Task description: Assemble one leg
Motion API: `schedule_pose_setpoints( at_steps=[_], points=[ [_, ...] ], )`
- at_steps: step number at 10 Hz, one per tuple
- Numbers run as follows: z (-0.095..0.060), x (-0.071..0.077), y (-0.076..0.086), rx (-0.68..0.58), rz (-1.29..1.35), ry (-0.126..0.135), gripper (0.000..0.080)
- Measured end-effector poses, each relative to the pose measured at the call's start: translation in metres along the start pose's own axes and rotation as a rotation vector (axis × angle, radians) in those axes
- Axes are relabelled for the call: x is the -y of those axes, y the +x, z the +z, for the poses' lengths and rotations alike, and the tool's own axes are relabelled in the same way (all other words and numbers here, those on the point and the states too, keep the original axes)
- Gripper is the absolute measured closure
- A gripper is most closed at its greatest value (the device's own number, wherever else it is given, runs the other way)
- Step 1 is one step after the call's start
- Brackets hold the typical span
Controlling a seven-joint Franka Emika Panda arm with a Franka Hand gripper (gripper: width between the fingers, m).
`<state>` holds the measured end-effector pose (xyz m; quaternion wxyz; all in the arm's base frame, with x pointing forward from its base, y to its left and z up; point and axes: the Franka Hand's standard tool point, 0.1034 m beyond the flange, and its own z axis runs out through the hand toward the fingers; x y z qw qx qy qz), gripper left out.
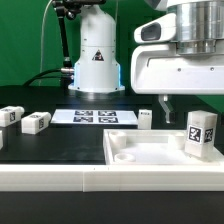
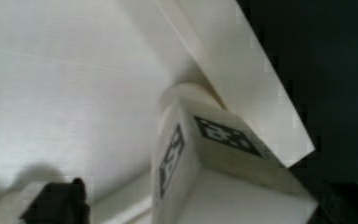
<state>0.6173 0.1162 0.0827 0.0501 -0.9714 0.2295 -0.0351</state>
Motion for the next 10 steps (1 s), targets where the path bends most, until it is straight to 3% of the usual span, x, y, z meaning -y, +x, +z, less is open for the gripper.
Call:
schedule_pose_setpoints(
  at_steps=[5,8,10],
  points=[
    [0.0034,0.0027,-0.0037,0.014,-0.56,-0.044,0.0151],
    [0.004,0.0054,-0.0068,0.014,-0.707,-0.071,0.0151],
    [0.0043,0.0051,-0.0071,0.018,-0.797,-0.071,0.0151]
  ],
)
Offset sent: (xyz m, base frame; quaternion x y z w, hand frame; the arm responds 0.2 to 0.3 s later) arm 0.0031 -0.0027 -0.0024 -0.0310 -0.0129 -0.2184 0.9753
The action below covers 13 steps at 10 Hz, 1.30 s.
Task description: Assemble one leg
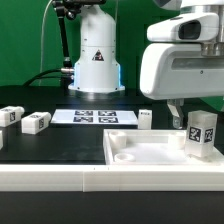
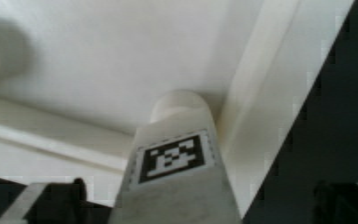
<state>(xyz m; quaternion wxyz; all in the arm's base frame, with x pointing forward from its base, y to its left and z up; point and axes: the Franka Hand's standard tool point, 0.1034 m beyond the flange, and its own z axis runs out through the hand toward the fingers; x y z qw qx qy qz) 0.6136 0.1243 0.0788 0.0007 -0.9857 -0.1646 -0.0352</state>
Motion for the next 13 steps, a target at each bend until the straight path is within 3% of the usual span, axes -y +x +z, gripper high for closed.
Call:
schedule_pose_setpoints(
  at_steps=[3,6,13],
  points=[
    [0.0,-0.0022,-0.0003,0.0,0.005,-0.002,0.0507],
    [0.0005,-0.003,-0.0008,0.001,0.03,0.001,0.0507],
    [0.0021,-0.0055,0.0007,-0.053,0.717,0.067,0.0507]
  ],
)
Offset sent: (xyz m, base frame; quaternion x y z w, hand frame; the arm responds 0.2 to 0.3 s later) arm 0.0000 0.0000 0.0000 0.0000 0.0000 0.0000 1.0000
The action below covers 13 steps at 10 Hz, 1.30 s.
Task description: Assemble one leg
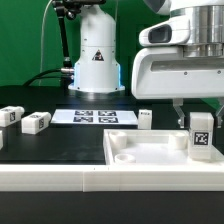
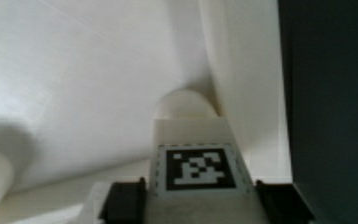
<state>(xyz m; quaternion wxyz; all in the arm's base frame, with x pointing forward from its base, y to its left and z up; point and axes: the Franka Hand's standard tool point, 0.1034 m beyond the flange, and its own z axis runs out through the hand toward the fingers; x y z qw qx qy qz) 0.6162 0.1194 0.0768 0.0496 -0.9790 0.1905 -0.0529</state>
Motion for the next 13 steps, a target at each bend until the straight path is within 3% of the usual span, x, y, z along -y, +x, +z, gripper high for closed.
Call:
schedule_pose_setpoints(
  at_steps=[4,8,9,10,11,13],
  points=[
    [0.0012,0.0033,-0.0033,0.005,0.382,-0.007,0.0506],
    [0.001,0.0029,-0.0028,0.011,0.377,0.001,0.0505],
    [0.0005,0.0021,-0.0019,0.014,0.307,0.0,0.0284],
    [-0.0003,0.0022,-0.0013,0.016,0.225,-0.005,0.0284],
    [-0.0009,0.0044,-0.0031,0.025,0.122,-0.016,0.018],
    [-0.0011,0.0047,-0.0033,0.026,-0.066,-0.023,0.0155]
  ],
)
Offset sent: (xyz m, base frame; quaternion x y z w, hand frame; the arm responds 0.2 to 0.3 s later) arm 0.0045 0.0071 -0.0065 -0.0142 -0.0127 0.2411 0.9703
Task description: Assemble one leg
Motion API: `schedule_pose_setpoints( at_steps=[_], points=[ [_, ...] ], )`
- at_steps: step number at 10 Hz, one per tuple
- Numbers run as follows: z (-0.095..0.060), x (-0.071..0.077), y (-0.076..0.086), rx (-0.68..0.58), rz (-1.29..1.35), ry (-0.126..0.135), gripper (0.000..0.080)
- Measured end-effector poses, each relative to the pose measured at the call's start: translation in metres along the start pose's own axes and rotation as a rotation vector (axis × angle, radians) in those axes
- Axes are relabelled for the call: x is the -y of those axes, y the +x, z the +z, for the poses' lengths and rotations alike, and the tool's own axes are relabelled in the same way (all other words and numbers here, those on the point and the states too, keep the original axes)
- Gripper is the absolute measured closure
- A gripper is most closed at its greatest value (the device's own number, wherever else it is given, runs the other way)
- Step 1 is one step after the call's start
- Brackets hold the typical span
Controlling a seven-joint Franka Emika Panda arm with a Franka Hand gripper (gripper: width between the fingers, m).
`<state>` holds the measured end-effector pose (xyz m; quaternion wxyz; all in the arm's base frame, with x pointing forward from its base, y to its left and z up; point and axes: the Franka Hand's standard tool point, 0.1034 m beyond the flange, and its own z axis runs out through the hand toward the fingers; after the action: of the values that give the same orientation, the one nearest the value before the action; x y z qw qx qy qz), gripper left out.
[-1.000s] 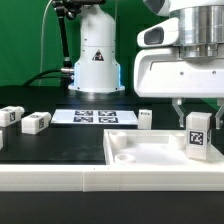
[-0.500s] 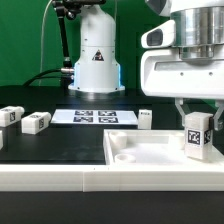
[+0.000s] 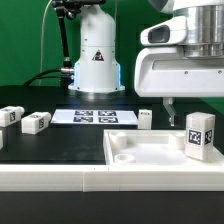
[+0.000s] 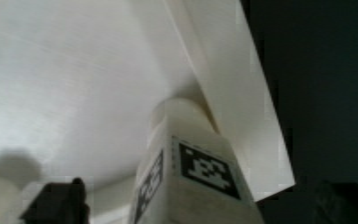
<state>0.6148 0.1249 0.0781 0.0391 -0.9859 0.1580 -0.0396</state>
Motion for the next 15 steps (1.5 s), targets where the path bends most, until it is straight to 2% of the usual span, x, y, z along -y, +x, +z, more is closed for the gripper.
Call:
schedule_pose_setpoints(
  at_steps=[3,6,9,13,14,15],
  points=[
    [-0.001,0.0,-0.002,0.037,-0.276,-0.048,0.015],
    [-0.002,-0.008,0.002,0.066,-0.559,-0.053,0.015],
    [-0.007,-0.006,0.006,0.074,-0.79,-0.053,0.015],
    [-0.008,-0.011,0.011,0.074,-0.936,-0.051,0.015],
    [-0.008,-0.011,0.011,0.074,-0.933,-0.051,0.0264],
    [-0.008,-0.011,0.011,0.074,-0.933,-0.051,0.0264]
  ],
)
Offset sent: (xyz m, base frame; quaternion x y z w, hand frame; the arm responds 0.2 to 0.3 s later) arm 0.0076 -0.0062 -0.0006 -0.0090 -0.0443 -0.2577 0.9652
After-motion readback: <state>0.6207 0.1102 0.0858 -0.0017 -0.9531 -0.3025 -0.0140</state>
